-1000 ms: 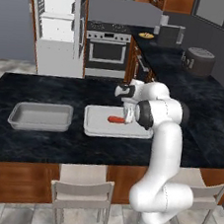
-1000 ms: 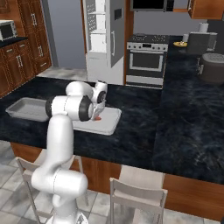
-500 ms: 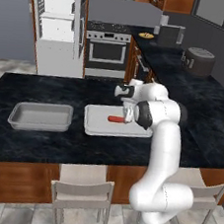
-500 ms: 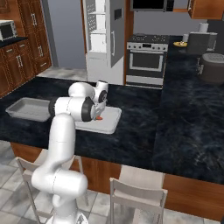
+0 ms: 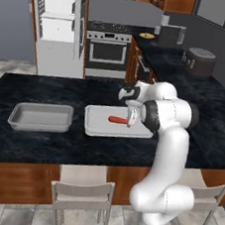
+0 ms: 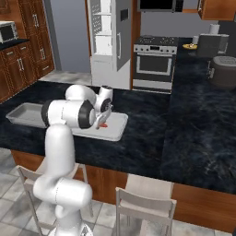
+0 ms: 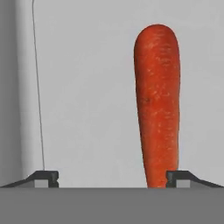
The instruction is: Place the cold items (mushroom and carrot) from the fridge in one tupperware on the dining counter. Place the warm items (kebab skewer and hot dog) in the stove area in another tupperware.
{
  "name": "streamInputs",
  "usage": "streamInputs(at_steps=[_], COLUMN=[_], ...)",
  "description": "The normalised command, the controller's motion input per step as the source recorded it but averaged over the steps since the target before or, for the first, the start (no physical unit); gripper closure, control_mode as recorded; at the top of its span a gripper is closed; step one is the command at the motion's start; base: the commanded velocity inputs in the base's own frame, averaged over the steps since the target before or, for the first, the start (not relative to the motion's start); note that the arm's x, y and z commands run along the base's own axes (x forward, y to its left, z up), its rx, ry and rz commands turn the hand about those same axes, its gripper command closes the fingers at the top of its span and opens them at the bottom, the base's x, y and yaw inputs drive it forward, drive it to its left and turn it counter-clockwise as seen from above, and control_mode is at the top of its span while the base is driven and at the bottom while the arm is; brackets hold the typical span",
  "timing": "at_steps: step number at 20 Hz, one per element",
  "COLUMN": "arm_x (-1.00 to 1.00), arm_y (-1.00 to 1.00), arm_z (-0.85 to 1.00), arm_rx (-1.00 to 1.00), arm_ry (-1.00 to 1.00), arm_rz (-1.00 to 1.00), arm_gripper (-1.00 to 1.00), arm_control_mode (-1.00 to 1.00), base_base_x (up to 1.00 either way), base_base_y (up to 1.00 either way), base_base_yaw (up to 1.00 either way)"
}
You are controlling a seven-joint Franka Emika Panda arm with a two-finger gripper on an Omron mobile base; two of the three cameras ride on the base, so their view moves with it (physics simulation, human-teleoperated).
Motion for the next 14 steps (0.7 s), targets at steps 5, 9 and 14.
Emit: streamInputs(at_steps=[5, 9, 14], arm_x=[-0.65, -0.74, -0.96], arm_y=[0.21, 0.15, 0.14], arm_z=[0.55, 0.75, 0.52], arm_rx=[0.04, 0.12, 0.19], arm_ry=[-0.12, -0.05, -0.02], arm_rz=[-0.47, -0.49, -0.52], arm_gripper=[-1.00, -1.00, -1.00], arm_control_mode=[-1.00, -1.00, -1.00], base_base_x=[0.00, 0.00, 0.00], base_base_y=[0.00, 0.00, 0.00], base_base_yaw=[0.00, 0.00, 0.00])
